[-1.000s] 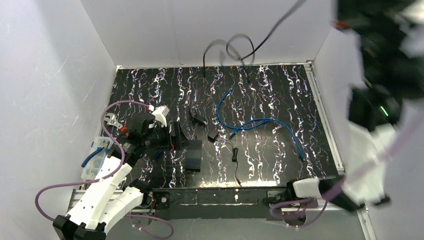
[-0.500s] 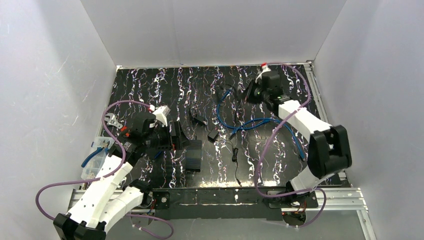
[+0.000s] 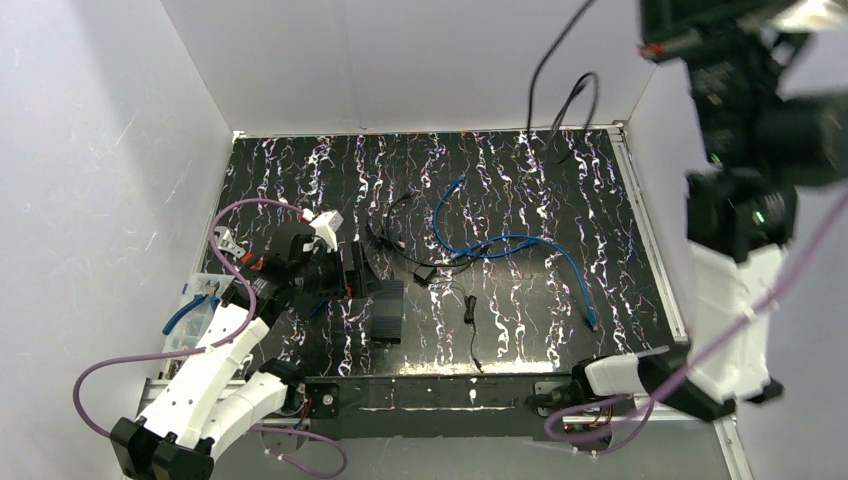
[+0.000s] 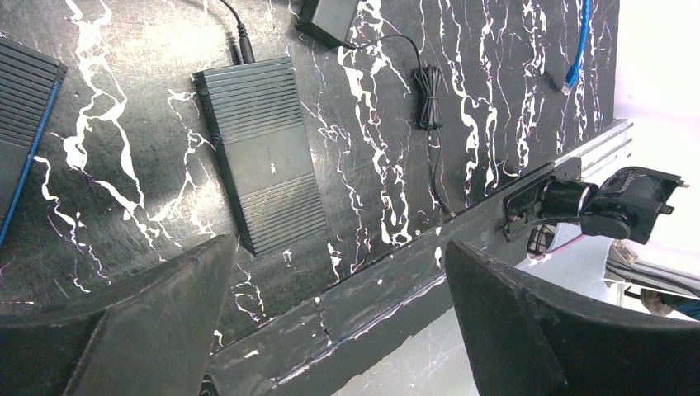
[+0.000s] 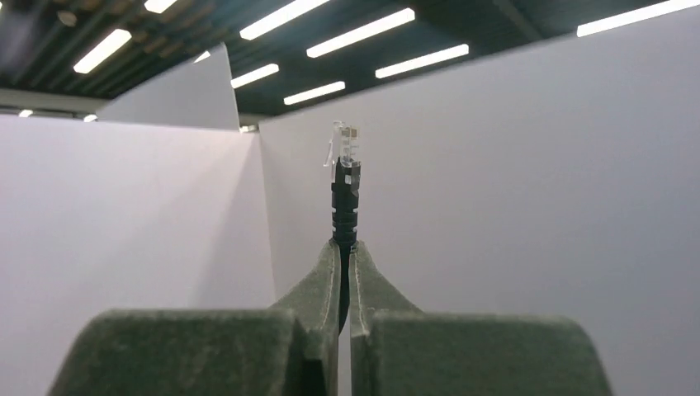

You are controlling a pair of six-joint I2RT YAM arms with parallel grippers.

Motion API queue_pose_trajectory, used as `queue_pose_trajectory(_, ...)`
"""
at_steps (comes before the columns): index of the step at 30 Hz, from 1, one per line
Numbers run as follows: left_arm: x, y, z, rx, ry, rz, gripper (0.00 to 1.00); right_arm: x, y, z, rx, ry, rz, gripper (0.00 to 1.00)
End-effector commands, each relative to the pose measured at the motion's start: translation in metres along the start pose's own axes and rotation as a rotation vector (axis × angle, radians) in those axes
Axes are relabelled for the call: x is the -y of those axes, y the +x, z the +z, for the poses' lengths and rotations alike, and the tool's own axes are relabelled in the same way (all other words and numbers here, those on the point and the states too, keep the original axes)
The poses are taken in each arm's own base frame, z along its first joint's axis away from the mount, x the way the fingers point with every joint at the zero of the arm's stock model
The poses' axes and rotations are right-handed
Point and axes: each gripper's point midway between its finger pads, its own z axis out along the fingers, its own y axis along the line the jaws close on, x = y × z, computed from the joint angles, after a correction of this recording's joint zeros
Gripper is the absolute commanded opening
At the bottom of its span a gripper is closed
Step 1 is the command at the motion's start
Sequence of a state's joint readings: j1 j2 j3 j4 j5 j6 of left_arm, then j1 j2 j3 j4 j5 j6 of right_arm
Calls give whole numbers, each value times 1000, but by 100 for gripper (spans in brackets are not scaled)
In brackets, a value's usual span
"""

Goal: Insert the plug into the switch port
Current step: Pick up the connector from the center of the board.

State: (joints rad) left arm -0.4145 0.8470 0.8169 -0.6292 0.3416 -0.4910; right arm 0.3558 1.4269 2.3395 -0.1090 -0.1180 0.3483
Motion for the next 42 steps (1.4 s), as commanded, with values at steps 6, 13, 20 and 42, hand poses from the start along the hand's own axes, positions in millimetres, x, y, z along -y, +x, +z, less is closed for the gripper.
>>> queue_pose_trajectory(6, 9, -9, -4, 24, 35, 12, 100, 3, 3, -39, 37, 25, -95, 1)
queue_pose_trajectory(13, 30, -22, -19, 40, 94, 38, 100, 31, 87, -82, -207, 103, -145, 1)
queue_pose_trajectory(20, 65, -37, -47, 41, 195, 93, 100, 30, 183, -141, -528, 3, -152, 1)
queue_pose_trajectory(42, 152, -50, -115, 83, 602, 297, 100, -65, 242, -266, -953, -548, 159, 1)
